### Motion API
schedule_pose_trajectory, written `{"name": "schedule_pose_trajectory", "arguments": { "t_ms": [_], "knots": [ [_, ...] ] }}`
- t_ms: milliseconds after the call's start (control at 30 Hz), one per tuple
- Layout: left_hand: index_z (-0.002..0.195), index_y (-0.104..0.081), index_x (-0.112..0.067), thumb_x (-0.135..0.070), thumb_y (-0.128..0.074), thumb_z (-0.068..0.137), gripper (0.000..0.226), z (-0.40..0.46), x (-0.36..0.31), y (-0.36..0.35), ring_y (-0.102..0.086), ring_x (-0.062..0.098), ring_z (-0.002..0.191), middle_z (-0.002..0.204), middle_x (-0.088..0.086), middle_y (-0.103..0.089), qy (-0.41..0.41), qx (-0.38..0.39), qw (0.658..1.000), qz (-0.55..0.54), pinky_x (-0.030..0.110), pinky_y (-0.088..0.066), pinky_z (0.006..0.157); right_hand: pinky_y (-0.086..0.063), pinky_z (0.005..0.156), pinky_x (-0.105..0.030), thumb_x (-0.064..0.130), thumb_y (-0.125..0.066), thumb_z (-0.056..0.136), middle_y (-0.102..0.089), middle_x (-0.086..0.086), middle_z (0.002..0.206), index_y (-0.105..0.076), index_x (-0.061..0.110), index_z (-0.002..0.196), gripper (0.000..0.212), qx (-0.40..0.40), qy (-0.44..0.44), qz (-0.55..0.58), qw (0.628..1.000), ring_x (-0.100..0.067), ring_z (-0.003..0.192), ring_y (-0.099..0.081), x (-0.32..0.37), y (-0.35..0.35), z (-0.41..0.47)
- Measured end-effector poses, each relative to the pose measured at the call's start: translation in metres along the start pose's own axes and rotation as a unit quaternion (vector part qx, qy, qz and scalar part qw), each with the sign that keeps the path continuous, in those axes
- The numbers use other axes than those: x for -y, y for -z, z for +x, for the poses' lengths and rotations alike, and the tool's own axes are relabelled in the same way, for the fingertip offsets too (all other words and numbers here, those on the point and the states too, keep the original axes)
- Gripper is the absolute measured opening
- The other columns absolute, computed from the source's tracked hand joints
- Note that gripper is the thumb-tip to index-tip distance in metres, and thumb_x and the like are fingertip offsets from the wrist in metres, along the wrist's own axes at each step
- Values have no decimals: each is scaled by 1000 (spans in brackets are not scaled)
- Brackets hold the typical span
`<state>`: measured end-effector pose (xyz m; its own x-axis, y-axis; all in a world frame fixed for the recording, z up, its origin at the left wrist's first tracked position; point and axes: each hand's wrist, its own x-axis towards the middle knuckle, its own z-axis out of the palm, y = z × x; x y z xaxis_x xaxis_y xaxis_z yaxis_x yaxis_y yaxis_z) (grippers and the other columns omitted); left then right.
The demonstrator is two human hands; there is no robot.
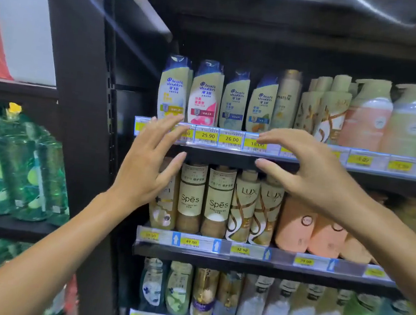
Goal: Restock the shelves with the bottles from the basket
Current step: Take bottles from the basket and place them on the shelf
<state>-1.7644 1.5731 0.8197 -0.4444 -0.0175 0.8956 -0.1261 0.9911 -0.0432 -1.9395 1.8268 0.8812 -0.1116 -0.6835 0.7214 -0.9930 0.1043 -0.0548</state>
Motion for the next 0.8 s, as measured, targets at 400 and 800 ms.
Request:
{"name": "schedule_pose_trajectory", "arguments": {
  "t_ms": [400, 800],
  "knots": [
    [142, -58, -19, -52, -37, 105, 54, -253, -44, -62, -24, 21, 154, 155, -2, -47, -13, 381, 923, -49, 48, -33, 119, -35, 113, -28, 44, -63, 95, -57, 4, 140, -57, 19, 137, 49, 239, -140, 92, 957, -13, 134, -46, 12, -188, -245],
    [136, -61, -16, -46, -44, 101, 49, -477, -105, -107, -54, 26, 132, 141, 3, -59, 99, 555, 809, -168, 40, -44, 112, -30, 113, -31, 37, -62, 97, -52, -1, 147, -52, 18, 143, 50, 460, -381, 130, 791, -24, 140, -42, 43, -269, -453]
  ]
}}
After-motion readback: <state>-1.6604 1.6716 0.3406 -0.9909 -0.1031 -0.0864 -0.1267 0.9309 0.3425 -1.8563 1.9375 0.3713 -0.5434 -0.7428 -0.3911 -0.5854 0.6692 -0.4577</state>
